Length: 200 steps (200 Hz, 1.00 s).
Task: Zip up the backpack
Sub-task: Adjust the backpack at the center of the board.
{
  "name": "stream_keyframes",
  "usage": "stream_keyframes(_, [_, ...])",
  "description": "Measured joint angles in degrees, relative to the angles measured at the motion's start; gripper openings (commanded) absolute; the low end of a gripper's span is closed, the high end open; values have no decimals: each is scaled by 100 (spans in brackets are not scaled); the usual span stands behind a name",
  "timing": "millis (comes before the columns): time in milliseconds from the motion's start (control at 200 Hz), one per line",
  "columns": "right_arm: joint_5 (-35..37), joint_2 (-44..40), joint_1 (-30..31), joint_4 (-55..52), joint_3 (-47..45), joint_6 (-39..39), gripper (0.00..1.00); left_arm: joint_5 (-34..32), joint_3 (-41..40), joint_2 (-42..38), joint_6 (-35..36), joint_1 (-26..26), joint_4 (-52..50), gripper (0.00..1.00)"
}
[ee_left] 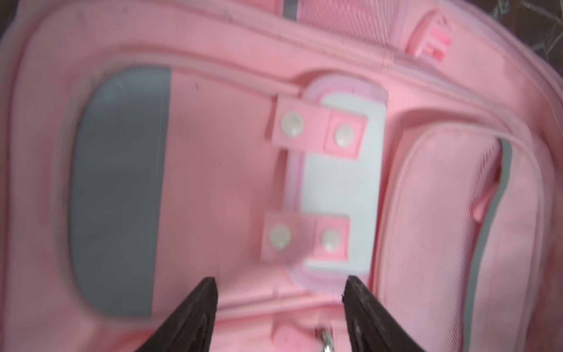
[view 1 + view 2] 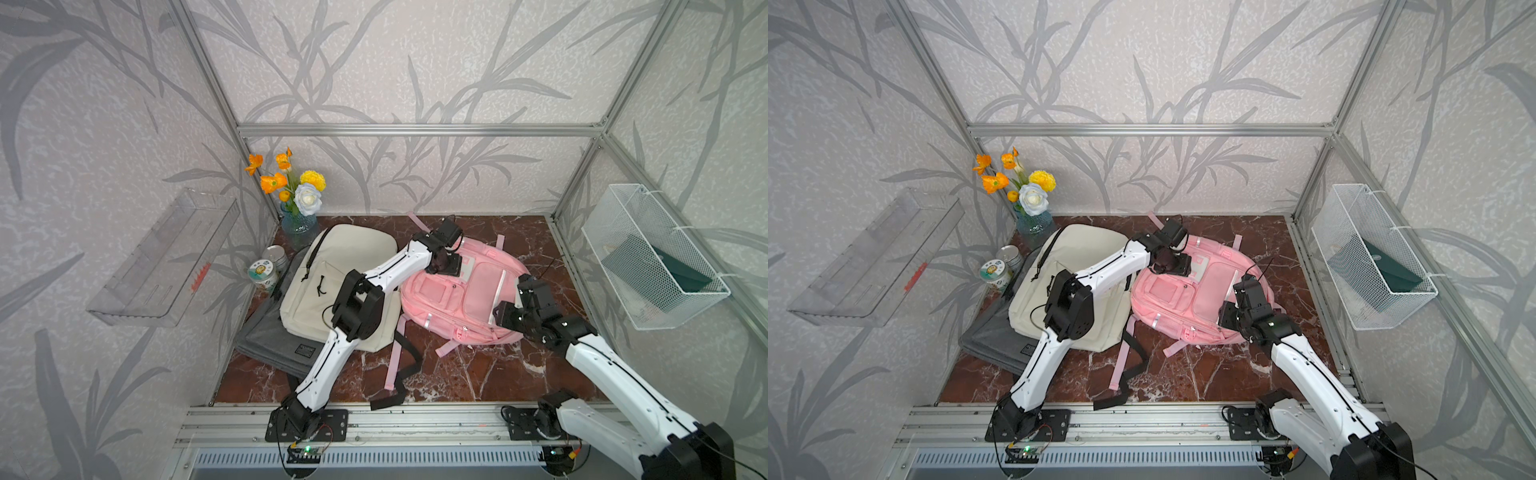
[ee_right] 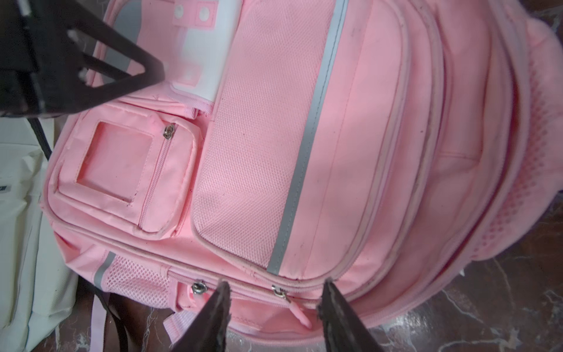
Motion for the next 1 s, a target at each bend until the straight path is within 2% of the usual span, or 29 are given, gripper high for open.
stream_keyframes(55, [-70, 0, 24, -146, -15, -50, 44, -17, -831, -671, -177, -109, 227, 67])
stream_keyframes(160, [-140, -122, 166, -256, -216, -57, 44, 26, -1827, -1523, -498, -332, 678, 67])
stream_keyframes(330, [-125, -173, 337, -299, -605, -48, 46, 216, -2503, -1720, -929, -568, 1447, 69])
stream_keyframes(510, [-79, 264, 339, -48, -730, -81, 45, 417, -2581, -1360, -1172, -741, 1794, 69])
stream_keyframes(745, [-35, 863, 516, 474, -789, -122, 39, 485, -2577, -1051, -1239, -798, 1978, 62])
stream_keyframes(1000, [223, 1051, 654, 511, -634, 9, 37, 487, -2516, -933, -1235, -726, 2022, 59])
